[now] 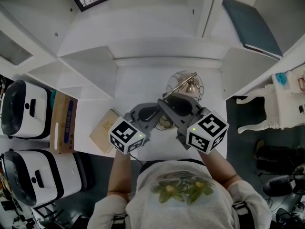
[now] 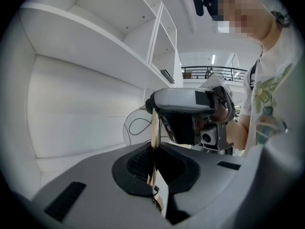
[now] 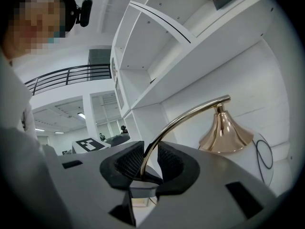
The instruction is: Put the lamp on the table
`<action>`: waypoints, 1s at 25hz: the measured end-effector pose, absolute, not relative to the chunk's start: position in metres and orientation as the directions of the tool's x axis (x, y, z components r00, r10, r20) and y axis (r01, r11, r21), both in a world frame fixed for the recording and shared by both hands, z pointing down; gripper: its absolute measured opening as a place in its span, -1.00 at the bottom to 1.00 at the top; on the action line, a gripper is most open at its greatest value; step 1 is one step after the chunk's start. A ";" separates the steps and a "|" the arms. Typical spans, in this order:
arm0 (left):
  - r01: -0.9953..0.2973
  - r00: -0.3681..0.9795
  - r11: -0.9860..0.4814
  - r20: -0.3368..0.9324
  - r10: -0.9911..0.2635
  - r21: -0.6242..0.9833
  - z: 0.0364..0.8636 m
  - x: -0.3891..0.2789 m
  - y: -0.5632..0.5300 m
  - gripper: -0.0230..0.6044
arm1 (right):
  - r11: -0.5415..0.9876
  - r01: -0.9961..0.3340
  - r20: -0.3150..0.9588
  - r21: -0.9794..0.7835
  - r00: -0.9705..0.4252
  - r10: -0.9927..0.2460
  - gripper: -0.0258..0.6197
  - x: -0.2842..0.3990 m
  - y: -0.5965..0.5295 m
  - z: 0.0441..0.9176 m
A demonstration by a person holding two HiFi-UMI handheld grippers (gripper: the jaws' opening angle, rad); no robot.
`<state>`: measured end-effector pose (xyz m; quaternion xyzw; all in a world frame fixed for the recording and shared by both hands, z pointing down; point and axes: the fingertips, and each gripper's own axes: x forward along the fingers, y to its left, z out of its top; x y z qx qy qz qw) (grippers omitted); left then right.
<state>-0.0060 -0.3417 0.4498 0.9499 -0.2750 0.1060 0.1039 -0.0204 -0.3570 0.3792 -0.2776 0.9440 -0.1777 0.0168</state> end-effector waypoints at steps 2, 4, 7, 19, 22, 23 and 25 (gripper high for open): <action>-0.553 0.819 -0.822 0.265 -0.509 0.133 0.451 -0.007 -0.340 -0.82 | 0.788 -0.514 0.070 -0.339 -0.849 -0.524 -0.61 -0.022 -0.355 0.380; -0.558 0.815 -0.819 0.272 -0.512 0.130 0.452 -0.007 -0.338 -0.83 | 0.793 -0.508 0.074 -0.335 -0.854 -0.516 -0.61 -0.023 -0.353 0.381; -0.568 0.807 -0.813 0.282 -0.519 0.129 0.454 -0.009 -0.336 -0.83 | 0.801 -0.500 0.080 -0.330 -0.860 -0.504 -0.61 -0.026 -0.350 0.382; -0.603 0.783 -0.784 0.297 -0.547 0.145 0.460 -0.018 -0.328 -0.83 | 0.815 -0.493 0.107 -0.305 -0.868 -0.485 -0.60 -0.037 -0.337 0.386; -0.615 0.773 -0.776 0.303 -0.558 0.142 0.462 -0.019 -0.327 -0.83 | 0.811 -0.500 0.117 -0.304 -0.864 -0.489 -0.60 -0.038 -0.335 0.387; -0.621 0.768 -0.771 0.305 -0.563 0.139 0.462 -0.019 -0.327 -0.83 | 0.809 -0.503 0.121 -0.305 -0.863 -0.491 -0.60 -0.038 -0.335 0.387; -0.634 0.757 -0.762 0.307 -0.577 0.129 0.463 -0.018 -0.327 -0.83 | 0.806 -0.508 0.126 -0.304 -0.860 -0.495 -0.60 -0.038 -0.334 0.388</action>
